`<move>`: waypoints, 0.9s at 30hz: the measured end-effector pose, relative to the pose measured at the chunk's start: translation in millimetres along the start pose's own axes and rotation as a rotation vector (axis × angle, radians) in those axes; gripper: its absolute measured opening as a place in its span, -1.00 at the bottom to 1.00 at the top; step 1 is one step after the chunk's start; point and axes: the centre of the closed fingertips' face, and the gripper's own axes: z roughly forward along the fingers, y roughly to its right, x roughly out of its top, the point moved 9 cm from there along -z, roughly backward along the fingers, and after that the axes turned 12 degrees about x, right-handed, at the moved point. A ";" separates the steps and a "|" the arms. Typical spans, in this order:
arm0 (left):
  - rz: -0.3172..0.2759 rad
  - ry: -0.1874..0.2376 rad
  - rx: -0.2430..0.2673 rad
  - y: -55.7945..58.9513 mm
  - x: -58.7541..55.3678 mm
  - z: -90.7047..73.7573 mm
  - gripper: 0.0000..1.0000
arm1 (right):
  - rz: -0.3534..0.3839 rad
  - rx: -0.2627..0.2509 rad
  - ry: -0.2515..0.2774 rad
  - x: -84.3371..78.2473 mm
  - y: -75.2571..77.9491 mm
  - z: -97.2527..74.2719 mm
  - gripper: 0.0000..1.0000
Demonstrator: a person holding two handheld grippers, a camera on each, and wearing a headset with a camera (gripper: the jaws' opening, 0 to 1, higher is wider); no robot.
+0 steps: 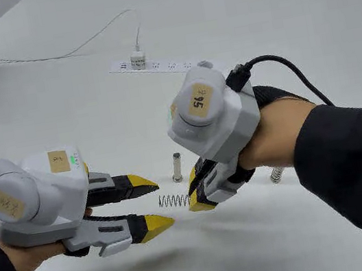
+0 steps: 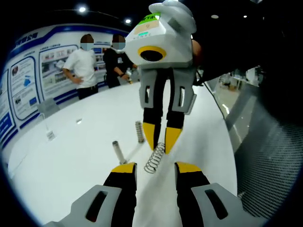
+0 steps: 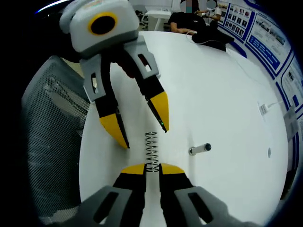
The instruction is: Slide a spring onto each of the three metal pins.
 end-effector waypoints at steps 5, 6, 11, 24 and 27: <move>0.016 0.012 -0.010 2.1 5.2 0.9 -0.39 | -0.031 -0.004 -0.008 2.8 -6.7 -5.2 -0.77; 0.021 0.014 -0.013 2.5 6.1 1.0 -0.40 | -0.035 -0.006 -0.006 3.2 -7.7 -6.4 -0.77; 0.037 0.020 -0.027 5.0 8.0 1.1 -0.48 | -0.046 -0.010 -0.004 2.7 -11.4 -10.2 -0.77; 0.078 0.031 -0.054 9.6 11.4 4.2 -0.74 | -0.083 -0.010 -0.004 -0.9 -18.9 -14.7 -0.77; 0.082 0.031 -0.063 10.5 11.8 4.4 -0.74 | -0.093 -0.007 -0.005 -1.3 -19.9 -15.0 -0.77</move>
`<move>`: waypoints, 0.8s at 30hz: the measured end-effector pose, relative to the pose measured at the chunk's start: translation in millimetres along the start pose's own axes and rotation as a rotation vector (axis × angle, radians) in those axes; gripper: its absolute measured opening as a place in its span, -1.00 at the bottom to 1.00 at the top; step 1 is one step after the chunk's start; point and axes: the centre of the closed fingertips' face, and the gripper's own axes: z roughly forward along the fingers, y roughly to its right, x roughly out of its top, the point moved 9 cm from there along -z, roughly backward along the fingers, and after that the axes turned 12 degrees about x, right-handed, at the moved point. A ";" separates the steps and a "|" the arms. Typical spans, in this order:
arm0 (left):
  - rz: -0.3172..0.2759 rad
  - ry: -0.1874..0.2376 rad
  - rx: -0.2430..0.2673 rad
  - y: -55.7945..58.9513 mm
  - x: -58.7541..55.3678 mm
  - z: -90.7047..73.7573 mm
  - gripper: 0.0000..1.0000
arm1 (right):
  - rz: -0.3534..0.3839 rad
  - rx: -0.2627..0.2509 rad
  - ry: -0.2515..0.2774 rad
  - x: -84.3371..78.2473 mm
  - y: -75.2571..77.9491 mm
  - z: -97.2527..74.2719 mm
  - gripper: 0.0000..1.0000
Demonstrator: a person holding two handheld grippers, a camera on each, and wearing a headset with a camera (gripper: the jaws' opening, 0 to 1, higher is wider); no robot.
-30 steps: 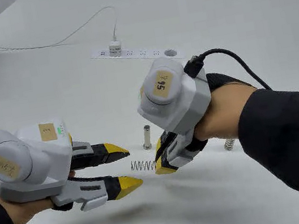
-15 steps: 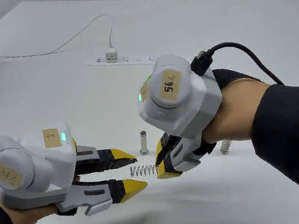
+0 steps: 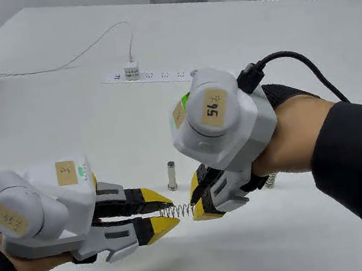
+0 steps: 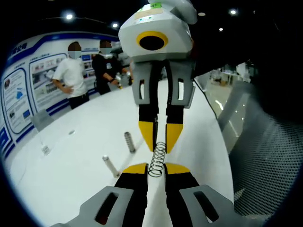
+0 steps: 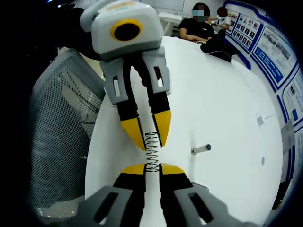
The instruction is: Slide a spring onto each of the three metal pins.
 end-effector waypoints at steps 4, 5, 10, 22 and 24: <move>0.001 0.002 -0.012 1.5 0.8 0.6 -0.76 | -0.007 0.003 0.001 -1.3 -1.1 -2.3 -0.77; 0.002 0.001 -0.014 1.7 0.8 0.8 -0.76 | -0.009 0.003 0.001 -1.4 -1.2 -2.7 -0.77; 0.005 0.000 -0.021 2.7 1.7 2.2 -0.78 | -0.019 -0.001 -0.002 0.3 -3.6 -10.0 -0.77; 0.015 -0.009 -0.028 4.1 3.1 4.9 -0.78 | -0.037 -0.011 0.041 15.3 -8.0 -27.2 -0.77; 0.016 -0.011 -0.028 4.2 3.2 5.5 -0.78 | -0.045 -0.014 0.041 17.5 -9.0 -27.2 -0.77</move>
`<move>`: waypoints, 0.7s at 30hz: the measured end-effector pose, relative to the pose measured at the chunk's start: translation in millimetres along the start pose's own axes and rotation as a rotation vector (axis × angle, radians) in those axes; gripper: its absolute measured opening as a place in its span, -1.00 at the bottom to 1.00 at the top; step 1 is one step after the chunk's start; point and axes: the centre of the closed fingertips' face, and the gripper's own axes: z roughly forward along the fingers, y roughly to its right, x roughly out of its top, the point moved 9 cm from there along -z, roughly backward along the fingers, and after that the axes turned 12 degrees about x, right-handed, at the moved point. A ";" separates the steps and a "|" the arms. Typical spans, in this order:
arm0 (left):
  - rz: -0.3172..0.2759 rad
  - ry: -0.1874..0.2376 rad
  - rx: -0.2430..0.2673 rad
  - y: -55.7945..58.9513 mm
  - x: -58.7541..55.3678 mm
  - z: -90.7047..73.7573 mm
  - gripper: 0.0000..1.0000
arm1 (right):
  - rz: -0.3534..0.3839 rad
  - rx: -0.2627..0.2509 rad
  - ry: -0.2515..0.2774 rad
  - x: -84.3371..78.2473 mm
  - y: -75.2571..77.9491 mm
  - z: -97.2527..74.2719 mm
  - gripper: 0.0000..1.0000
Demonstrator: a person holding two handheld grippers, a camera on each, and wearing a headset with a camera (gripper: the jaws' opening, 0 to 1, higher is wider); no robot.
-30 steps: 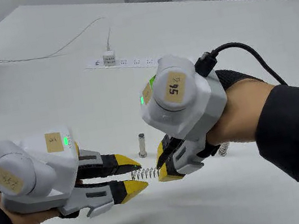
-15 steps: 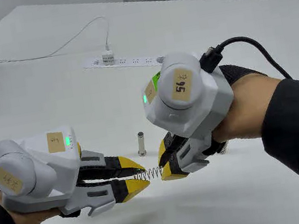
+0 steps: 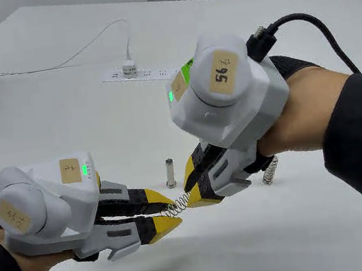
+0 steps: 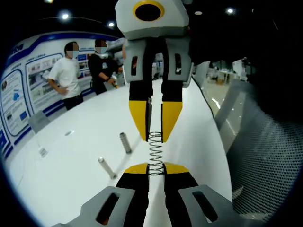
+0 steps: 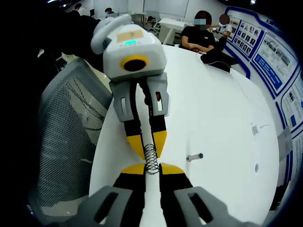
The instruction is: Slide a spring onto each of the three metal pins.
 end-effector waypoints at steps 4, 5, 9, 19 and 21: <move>0.001 -0.005 -0.002 0.5 -0.4 0.6 -0.79 | -0.009 0.000 0.006 3.9 0.3 -0.1 -0.77; 0.002 -0.006 -0.003 0.7 -0.6 0.7 -0.79 | -0.010 0.003 0.012 5.5 -0.2 -0.3 -0.77; 0.000 -0.006 -0.003 0.7 -0.3 0.6 -0.79 | -0.019 0.003 0.016 9.7 -1.0 -0.8 -0.77; -0.006 -0.003 -0.004 1.4 0.6 1.9 -0.79 | -0.026 0.004 0.015 16.1 -1.8 -0.8 -0.77; -0.006 0.000 -0.005 1.6 0.3 2.0 -0.79 | -0.017 0.011 0.009 15.5 -1.5 -0.6 -0.76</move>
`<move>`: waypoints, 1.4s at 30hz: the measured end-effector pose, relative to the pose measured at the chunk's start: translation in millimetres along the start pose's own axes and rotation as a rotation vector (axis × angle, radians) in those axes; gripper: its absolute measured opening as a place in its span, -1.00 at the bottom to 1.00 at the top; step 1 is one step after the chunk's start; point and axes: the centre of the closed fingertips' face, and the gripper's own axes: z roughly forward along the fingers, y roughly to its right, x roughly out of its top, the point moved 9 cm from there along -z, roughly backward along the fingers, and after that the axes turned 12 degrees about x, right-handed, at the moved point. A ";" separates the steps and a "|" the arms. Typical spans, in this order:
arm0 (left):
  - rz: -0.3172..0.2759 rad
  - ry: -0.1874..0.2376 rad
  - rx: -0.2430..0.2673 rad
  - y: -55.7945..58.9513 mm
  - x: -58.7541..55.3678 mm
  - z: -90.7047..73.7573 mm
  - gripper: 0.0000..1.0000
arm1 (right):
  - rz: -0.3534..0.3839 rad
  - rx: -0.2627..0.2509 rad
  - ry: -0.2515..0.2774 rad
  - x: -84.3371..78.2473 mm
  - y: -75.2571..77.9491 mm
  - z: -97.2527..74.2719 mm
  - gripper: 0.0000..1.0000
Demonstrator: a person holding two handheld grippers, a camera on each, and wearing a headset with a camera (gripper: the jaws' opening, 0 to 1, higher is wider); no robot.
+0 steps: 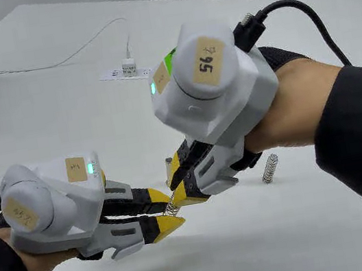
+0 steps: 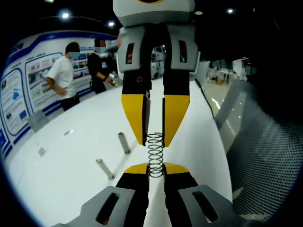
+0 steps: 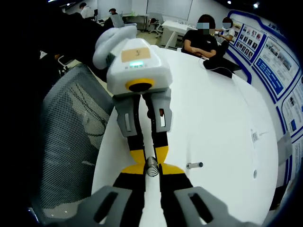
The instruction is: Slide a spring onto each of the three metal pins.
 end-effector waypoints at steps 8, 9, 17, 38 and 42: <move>-0.007 0.017 0.004 -0.9 1.6 -0.4 -0.79 | 0.034 0.014 0.014 -3.3 3.7 2.5 -0.69; -0.010 0.021 0.006 -1.2 1.8 -0.5 -0.79 | 0.036 0.013 0.019 -3.5 4.1 2.9 -0.69; -0.031 0.038 0.013 -2.1 3.7 -1.0 -0.79 | 0.052 0.013 0.027 -7.6 6.7 5.7 -0.71; -0.036 0.059 0.031 -3.5 7.1 0.6 -0.77 | 0.038 0.013 0.012 -5.9 8.2 5.2 -0.75; -0.048 0.055 0.041 -4.9 6.0 -1.3 -0.71 | 0.032 0.009 0.005 -3.3 11.3 2.1 -0.75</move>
